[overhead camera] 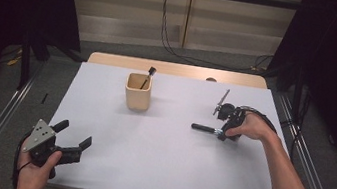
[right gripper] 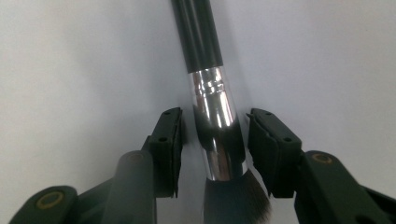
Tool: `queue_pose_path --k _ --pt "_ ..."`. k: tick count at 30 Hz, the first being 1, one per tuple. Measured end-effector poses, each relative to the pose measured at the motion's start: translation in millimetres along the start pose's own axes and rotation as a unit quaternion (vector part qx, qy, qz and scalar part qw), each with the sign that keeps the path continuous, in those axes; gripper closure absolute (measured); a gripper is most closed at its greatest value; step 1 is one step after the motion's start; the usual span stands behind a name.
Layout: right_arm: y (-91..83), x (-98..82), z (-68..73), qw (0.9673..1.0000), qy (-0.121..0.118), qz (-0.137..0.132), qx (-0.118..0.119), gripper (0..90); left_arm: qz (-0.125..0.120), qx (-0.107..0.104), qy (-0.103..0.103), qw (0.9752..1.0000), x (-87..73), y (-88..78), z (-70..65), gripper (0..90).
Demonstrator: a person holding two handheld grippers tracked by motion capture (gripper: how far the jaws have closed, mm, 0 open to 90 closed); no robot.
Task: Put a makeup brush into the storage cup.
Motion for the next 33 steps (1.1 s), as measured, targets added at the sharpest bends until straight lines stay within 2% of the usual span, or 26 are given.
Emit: queue_pose_path --k 3,4,10,21,26,31,33 --pt "-0.6 0.0 2.5 1.0 -0.005 0.003 0.002 68.3 0.002 -0.001 0.006 1.0 -0.2 -0.7 -0.1 3.0" --pt "-0.4 0.0 3.0 1.0 -0.006 0.003 0.002 68.9 0.002 -0.002 0.005 1.0 -0.1 -0.8 -0.1 3.0" --pt "-0.7 0.7 3.1 0.9999 0.002 0.012 0.007 71.3 0.002 -0.001 0.004 1.0 -0.3 -1.2 0.2 3.0" --pt "-2.6 -0.6 0.8 0.9996 0.021 0.001 0.02 71.6 0.005 0.001 0.002 1.0 -1.0 0.8 1.9 3.0" --pt "-11.1 0.2 2.1 0.999 0.025 -0.018 0.031 71.6 0.008 0.002 0.004 1.0 -1.7 0.4 3.0 3.0" --pt "-15.7 -0.5 2.8 0.9987 0.031 -0.03 0.027 71.6 0.009 0.003 0.006 0.9999 -1.7 -0.4 3.1 3.0" --pt "-17.7 1.0 4.4 0.9978 0.037 -0.045 0.029 71.6 0.008 0.002 0.004 1.0 -1.7 -0.7 3.3 3.0"
Point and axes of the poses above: each handheld gripper's, and its own axes: y roughly forward along the jaws, x roughly out of its top, z roughly to its left, the point moved 6 cm from there along y, roughly forward along the jaws, and after that the axes turned 12 degrees about y, right-handed, at the moved point
